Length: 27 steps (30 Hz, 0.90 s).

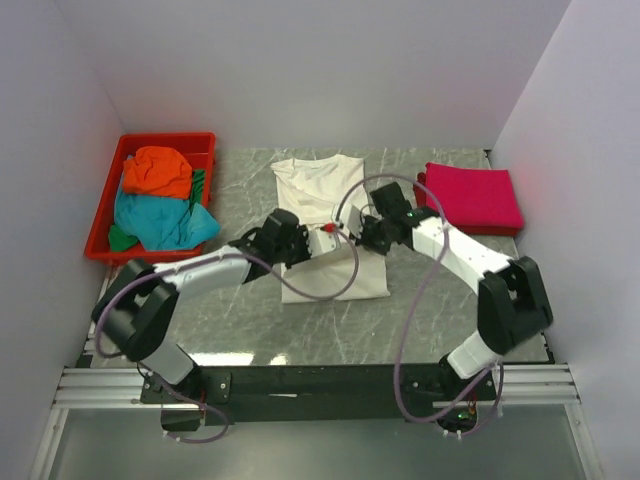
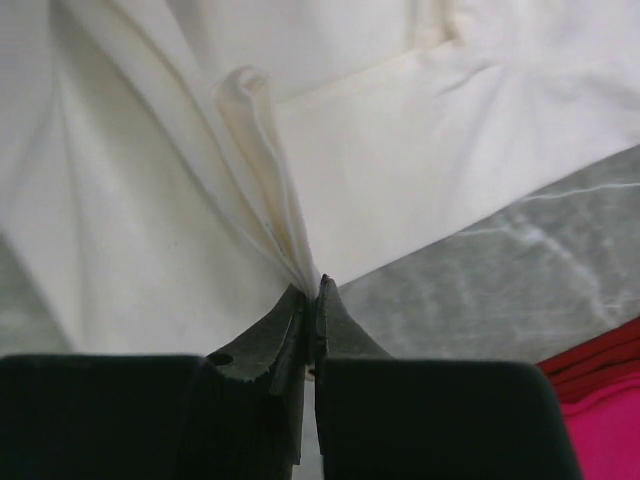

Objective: Fold and stack the t-shirts
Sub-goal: Fold the tshirt

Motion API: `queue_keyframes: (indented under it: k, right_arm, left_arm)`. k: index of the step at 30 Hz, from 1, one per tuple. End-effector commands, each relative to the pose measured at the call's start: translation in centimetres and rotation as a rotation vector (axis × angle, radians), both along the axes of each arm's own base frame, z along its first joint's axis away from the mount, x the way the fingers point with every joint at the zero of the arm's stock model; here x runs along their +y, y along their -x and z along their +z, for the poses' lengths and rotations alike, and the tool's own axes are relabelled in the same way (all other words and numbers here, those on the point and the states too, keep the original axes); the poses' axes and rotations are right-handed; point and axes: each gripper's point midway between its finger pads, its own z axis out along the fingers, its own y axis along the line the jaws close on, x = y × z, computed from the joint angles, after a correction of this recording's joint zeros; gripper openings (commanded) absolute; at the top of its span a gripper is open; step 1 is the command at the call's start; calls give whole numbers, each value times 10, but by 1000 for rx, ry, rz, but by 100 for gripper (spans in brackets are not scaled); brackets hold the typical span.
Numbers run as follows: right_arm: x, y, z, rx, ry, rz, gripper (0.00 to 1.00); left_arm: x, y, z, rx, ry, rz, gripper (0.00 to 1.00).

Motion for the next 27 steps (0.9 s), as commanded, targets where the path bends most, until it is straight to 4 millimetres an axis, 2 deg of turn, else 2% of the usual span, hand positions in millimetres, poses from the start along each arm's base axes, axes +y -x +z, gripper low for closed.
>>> queue_keyframes:
  k: [1, 2, 3, 4, 6, 7, 8, 10, 18, 19, 20, 21, 22, 23, 24, 25, 26, 27]
  right_arm:
    - [5, -54, 12, -64, -19, -69, 0]
    - [5, -63, 12, -72, -21, -83, 0]
    - [6, -77, 20, -91, -33, -102, 0]
    - [5, -84, 9, -74, -15, -117, 0]
    - [3, -102, 14, -97, -17, -146, 0]
    - [2, -106, 6, -88, -7, -156, 0]
    - [2, -114, 10, -103, -7, -166, 0]
    - [-2, -120, 2, -85, -1, -181, 0]
    - [3, -149, -1, -104, -17, -218, 0]
    - [3, -153, 0, -113, -18, -232, 6]
    - [5, -162, 6, -140, -34, -259, 14]
    - [4, -168, 7, -152, -39, -285, 31]
    - [-1, -175, 13, -182, -41, -328, 60]
    - [-2, -184, 21, -212, -75, -375, 64]
    - [-5, -187, 31, -236, -90, -400, 66]
    - [-7, -190, 39, -253, -117, -412, 67]
    - [-10, -187, 43, -242, -141, -416, 67]
    - [-19, -185, 59, -257, -170, -413, 68]
  left_arm:
    - [-15, -34, 18, -51, 38, -53, 0]
    - [-10, -44, 8, -34, 27, -35, 0]
    - [-11, -52, 12, -42, 36, -32, 0]
    - [-11, -57, 12, -43, 45, -27, 0]
    - [-6, -71, 10, -41, 48, -6, 0]
    - [-4, -76, 11, -45, 50, 5, 0]
    - [-2, -83, 11, -43, 56, 12, 0]
    - [2, -91, 9, -36, 52, 22, 0]
    - [4, -112, -2, -3, 43, 44, 2]
    - [6, -115, -3, -5, 40, 59, 6]
    - [7, -120, -1, -17, 47, 76, 22]
    - [8, -125, 4, -25, 73, 110, 37]
    - [16, -133, 10, -57, 77, 167, 58]
    - [21, -134, 22, -87, 103, 195, 99]
    - [23, -142, 43, -141, 170, 251, 99]
    - [33, -141, 66, -185, 201, 287, 100]
    - [36, -138, 79, -201, 225, 284, 99]
    - [37, -132, 90, -226, 232, 257, 99]
